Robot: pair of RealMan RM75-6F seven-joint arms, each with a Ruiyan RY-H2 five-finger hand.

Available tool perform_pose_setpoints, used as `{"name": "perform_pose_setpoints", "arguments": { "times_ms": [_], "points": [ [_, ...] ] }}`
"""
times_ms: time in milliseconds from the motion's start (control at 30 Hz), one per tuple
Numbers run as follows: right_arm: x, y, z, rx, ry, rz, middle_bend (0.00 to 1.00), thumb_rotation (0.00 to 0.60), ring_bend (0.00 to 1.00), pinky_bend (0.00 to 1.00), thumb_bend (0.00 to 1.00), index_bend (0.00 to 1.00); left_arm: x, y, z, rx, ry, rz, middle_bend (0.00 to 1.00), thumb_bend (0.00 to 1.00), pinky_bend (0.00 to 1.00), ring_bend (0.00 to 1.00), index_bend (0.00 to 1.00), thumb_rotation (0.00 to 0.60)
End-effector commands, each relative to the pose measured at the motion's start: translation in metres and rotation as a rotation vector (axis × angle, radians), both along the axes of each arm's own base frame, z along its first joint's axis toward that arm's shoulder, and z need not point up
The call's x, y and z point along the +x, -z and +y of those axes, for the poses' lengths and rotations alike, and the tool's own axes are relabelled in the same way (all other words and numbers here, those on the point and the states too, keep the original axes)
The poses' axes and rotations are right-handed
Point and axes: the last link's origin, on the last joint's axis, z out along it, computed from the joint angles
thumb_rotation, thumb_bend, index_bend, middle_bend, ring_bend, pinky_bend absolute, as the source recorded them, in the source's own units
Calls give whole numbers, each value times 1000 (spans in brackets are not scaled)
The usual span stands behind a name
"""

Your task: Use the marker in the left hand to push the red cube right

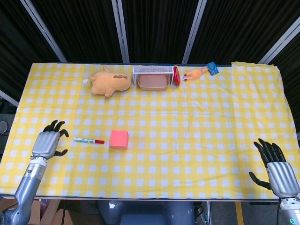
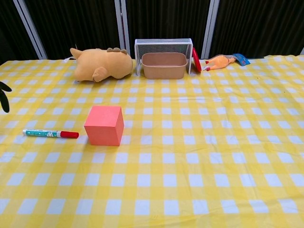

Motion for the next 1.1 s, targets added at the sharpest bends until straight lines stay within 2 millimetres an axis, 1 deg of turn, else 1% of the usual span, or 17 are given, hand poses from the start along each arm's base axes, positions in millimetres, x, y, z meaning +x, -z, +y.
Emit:
{"name": "perform_pose_setpoints", "arguments": {
  "times_ms": [33,233,533,800,1000,1100],
  "points": [
    [0,-1,0,-1,1,-3,0,600,0,0,321,0,7,18,17,-21,0,22,94,256,159,21,404,600],
    [0,0,0,3,2,-7,0,600,0,0,320,0,18,42,32,-44,4,49,94,267,159,21,410,600],
    [0,-1,-1,4,4,-13,0,600,0,0,320,0,30,66,44,-71,-8,69,95,304,159,21,438,600],
    [0,-2,-1,4,5,-20,0,600,0,0,321,0,31,77,48,-86,-27,90,95,321,159,21,465,600],
    [0,-2,-1,1,6,-23,0,600,0,0,321,0,31,81,47,-98,-33,99,95,328,159,21,498,600],
    [0,-2,-1,1,5,-24,0,600,0,0,320,0,30,82,46,-100,-36,107,96,354,159,21,527,600]
  ]
}}
